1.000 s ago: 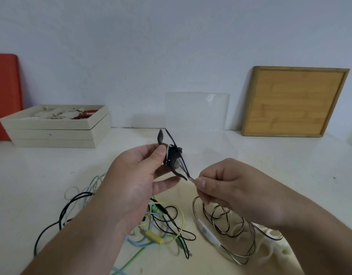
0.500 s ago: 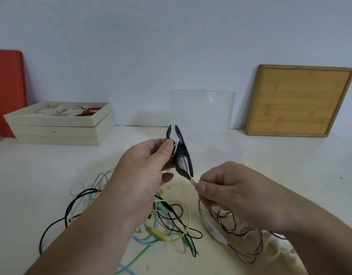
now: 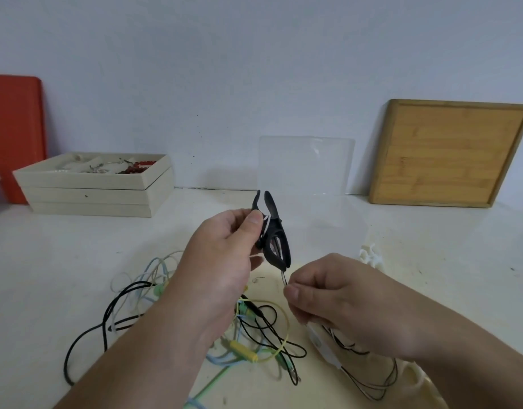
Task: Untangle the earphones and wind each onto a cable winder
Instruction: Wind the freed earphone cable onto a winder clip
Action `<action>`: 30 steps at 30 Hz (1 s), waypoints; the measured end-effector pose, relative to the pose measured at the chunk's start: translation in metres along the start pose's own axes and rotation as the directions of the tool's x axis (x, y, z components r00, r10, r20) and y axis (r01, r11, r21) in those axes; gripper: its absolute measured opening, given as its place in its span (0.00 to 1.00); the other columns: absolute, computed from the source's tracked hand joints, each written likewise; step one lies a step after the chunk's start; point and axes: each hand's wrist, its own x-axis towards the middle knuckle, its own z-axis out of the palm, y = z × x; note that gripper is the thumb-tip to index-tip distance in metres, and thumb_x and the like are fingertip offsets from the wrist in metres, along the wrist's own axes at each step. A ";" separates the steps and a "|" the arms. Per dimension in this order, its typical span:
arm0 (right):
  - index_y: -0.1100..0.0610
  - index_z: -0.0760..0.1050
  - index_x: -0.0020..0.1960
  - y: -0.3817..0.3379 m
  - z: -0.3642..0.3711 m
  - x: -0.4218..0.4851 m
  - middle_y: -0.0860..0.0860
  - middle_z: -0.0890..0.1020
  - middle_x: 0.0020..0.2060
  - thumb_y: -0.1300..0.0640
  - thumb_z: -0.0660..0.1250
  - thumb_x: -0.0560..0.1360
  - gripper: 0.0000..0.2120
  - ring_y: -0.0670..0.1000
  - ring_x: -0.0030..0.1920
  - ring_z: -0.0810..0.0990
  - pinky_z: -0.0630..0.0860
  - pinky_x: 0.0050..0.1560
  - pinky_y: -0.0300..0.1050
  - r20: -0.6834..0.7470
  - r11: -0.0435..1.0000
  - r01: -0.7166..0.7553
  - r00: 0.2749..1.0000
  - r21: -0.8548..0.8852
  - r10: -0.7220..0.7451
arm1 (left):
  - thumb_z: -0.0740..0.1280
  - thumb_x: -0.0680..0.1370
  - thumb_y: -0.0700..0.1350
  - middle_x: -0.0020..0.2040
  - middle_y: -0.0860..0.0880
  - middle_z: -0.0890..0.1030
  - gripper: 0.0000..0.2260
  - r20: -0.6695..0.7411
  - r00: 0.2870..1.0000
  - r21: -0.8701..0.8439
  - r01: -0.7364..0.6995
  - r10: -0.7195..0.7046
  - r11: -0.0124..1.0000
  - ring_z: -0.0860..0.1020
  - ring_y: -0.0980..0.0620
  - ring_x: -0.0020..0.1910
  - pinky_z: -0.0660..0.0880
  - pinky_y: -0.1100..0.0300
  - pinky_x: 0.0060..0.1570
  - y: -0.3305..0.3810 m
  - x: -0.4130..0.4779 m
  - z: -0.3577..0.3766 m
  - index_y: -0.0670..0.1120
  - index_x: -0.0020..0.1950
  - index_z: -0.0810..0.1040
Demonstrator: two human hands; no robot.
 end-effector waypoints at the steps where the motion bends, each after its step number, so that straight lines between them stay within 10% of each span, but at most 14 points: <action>1: 0.52 0.74 0.33 0.000 0.000 0.000 0.45 0.66 0.23 0.49 0.61 0.82 0.20 0.45 0.25 0.62 0.61 0.28 0.37 0.000 1.000 0.009 1.000 0.010 -0.009 | 0.62 0.83 0.47 0.34 0.53 0.83 0.11 0.003 1.000 0.004 0.000 0.000 1.000 0.83 0.49 0.43 0.75 0.53 0.46 0.000 0.000 0.000 0.47 0.47 0.82; 11: 0.54 0.78 0.34 0.005 -0.010 -0.005 0.51 0.65 0.25 0.45 0.63 0.78 0.19 0.52 0.28 0.59 0.56 0.28 0.44 -0.050 0.953 0.157 0.988 0.260 -0.149 | 0.64 0.82 0.51 0.43 0.57 0.85 0.06 0.051 0.991 0.248 -0.135 0.126 0.959 0.83 0.57 0.43 0.78 0.51 0.52 -0.003 -0.005 0.000 0.56 0.51 0.81; 20: 0.58 0.81 0.34 0.018 -0.038 -0.010 0.53 0.64 0.23 0.55 0.68 0.69 0.09 0.51 0.26 0.56 0.50 0.27 0.45 -0.401 0.826 0.277 0.913 0.491 -0.068 | 0.65 0.80 0.53 0.44 0.57 0.86 0.04 0.273 0.959 0.420 -0.187 0.073 0.888 0.83 0.57 0.45 0.74 0.59 0.46 0.003 -0.016 0.003 0.62 0.51 0.78; 24: 0.58 0.81 0.37 0.022 -0.037 -0.009 0.52 0.65 0.24 0.48 0.71 0.69 0.13 0.56 0.27 0.58 0.57 0.28 0.49 -0.542 0.905 0.258 0.839 0.338 -0.036 | 0.66 0.79 0.52 0.46 0.51 0.86 0.05 0.358 0.933 0.391 -0.190 0.041 0.900 0.82 0.38 0.48 0.78 0.44 0.51 0.006 -0.020 0.008 0.62 0.52 0.79; 30: 0.57 0.80 0.37 0.019 -0.032 -0.007 0.48 0.68 0.23 0.48 0.74 0.71 0.13 0.50 0.27 0.63 0.61 0.31 0.44 -0.670 0.929 0.284 0.740 0.237 -0.055 | 0.67 0.79 0.52 0.46 0.56 0.86 0.05 0.378 0.925 0.403 -0.192 0.028 0.895 0.83 0.44 0.48 0.77 0.44 0.58 0.006 -0.021 0.008 0.60 0.53 0.80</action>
